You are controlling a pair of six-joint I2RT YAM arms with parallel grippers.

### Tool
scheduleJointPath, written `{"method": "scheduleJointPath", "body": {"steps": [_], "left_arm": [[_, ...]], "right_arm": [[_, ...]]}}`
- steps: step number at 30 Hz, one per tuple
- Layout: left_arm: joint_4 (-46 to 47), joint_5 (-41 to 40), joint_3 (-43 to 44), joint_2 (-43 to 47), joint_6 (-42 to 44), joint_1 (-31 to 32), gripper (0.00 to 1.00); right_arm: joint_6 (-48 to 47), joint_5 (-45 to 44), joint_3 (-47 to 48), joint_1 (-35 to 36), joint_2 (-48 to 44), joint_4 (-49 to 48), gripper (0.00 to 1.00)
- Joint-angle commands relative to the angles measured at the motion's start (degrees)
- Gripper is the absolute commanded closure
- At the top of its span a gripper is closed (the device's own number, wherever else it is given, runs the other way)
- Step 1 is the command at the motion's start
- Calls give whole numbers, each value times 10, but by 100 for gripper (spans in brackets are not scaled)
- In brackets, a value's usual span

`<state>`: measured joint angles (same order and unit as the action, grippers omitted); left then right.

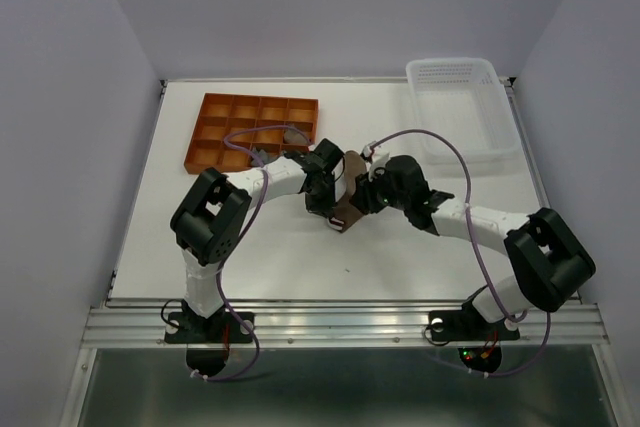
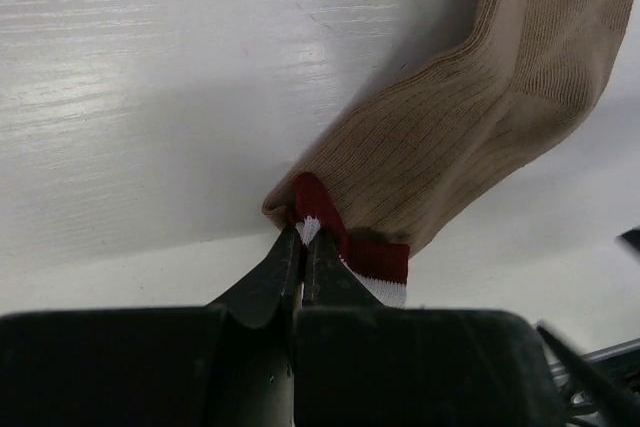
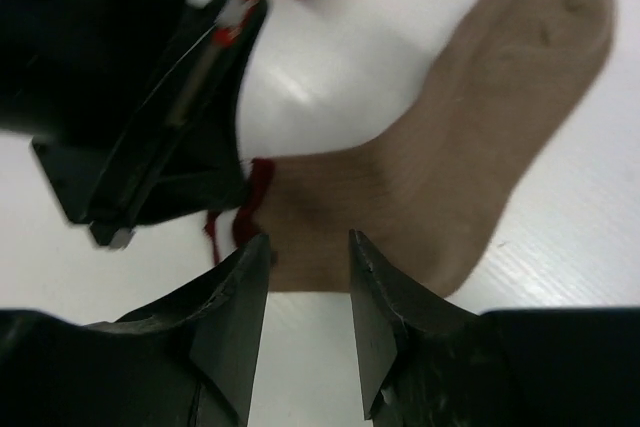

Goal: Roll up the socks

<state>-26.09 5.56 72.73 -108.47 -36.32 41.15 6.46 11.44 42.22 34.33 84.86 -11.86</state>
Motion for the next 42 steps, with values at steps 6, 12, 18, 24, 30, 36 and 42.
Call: {"method": "scheduleJointPath", "body": {"steps": [6, 12, 18, 24, 30, 36, 42], "left_arm": [[-15, 11, -3, 4, -15, -2, 100], [-12, 23, -5, 3, -18, -1, 100], [-13, 29, -4, 4, -18, -1, 100], [-19, 29, -5, 7, -18, -1, 100], [-23, 31, -1, 10, -21, -2, 100], [-27, 35, 4, 22, -23, -3, 91], [-22, 50, 1, 33, -17, -12, 76]], "right_arm": [[-58, 21, -56, 102, -27, -74, 55], [-105, -39, -64, 159, -15, -104, 53], [-130, -85, -37, 170, 27, -85, 51], [-136, -99, -26, 175, 53, -86, 52], [-136, -149, -17, 188, 79, -79, 62], [-128, -213, -25, 193, 93, -60, 79], [-98, -243, -24, 193, 104, -50, 99]]}}
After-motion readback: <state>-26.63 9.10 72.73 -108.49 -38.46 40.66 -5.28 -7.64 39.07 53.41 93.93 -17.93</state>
